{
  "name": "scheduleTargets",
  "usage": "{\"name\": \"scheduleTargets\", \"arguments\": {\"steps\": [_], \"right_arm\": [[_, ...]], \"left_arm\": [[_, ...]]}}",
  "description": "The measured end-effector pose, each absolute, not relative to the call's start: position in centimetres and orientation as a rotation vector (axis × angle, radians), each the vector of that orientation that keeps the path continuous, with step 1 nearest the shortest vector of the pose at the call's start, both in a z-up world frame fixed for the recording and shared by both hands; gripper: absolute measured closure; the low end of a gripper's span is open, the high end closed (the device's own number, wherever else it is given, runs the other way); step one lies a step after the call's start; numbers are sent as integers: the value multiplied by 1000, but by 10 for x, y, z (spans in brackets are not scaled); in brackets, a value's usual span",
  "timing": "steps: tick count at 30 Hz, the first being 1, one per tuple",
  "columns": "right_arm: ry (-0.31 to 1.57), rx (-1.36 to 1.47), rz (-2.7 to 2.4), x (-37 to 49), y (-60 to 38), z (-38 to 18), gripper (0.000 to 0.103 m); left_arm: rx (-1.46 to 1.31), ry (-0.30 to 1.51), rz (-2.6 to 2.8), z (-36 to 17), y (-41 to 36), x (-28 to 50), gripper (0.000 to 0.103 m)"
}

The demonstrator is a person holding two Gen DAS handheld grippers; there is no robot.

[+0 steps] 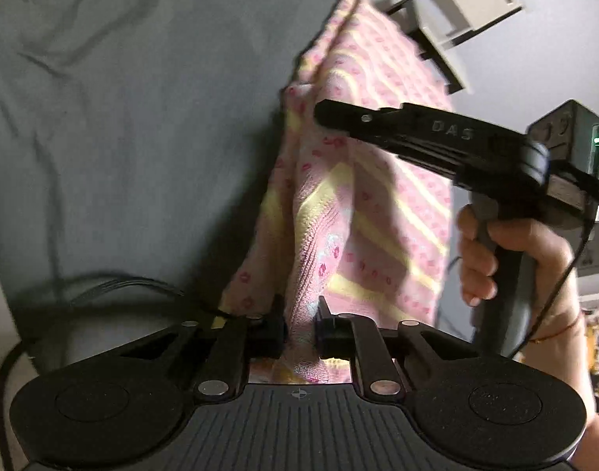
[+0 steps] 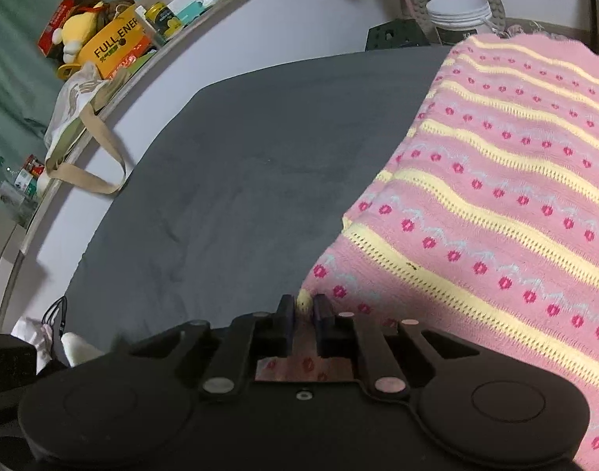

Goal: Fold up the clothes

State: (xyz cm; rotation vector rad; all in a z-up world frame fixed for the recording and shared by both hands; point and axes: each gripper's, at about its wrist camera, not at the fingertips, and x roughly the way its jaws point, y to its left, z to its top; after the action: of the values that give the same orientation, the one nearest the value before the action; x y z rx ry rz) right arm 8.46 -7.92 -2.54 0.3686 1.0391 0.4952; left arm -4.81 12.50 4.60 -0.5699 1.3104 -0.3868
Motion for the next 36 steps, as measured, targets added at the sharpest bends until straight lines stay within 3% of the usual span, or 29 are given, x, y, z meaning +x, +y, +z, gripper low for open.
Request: {"name": "scheduleTargets", "arguments": {"steps": [3,5,7,8,13,16,18,21,25,27,30,36], "right_arm": [[1052,382,494,86,-80,-30,86],[1045,392,503,87,-83,-23,63],[1024,399,514,88,-88,-10,59],[993,392,505,90,-92,-1,59],[871,328,378,129,-106,29,57],[896,251,282,170,-99,28,66],[961,192,234,197,-88,18,77],[1032,88,161,223,-76,4,79],[1065,46,104,236,-74,-9,79],[1065,66,104,239,-76,-12,82],[1072,66,105,243,-76,-14,97],[1038,106,136,247,-74,1,99]], "left_arm": [[-610,1341,-355,35,126,-50,86],[-621,1338,-351,33,125,-51,85],[-574,1323,-340,41,120,-53,76],[-536,1311,-329,47,117,-54,72],[-170,1064,-268,94,87,-63,30],[-7,926,-296,106,66,-72,25],[40,921,-358,101,54,-73,25],[90,956,-380,88,55,-70,27],[54,1010,-385,78,48,-67,70],[24,1022,-408,74,55,-60,81],[22,1017,-416,73,55,-61,87],[26,1026,-414,76,56,-64,89]]}}
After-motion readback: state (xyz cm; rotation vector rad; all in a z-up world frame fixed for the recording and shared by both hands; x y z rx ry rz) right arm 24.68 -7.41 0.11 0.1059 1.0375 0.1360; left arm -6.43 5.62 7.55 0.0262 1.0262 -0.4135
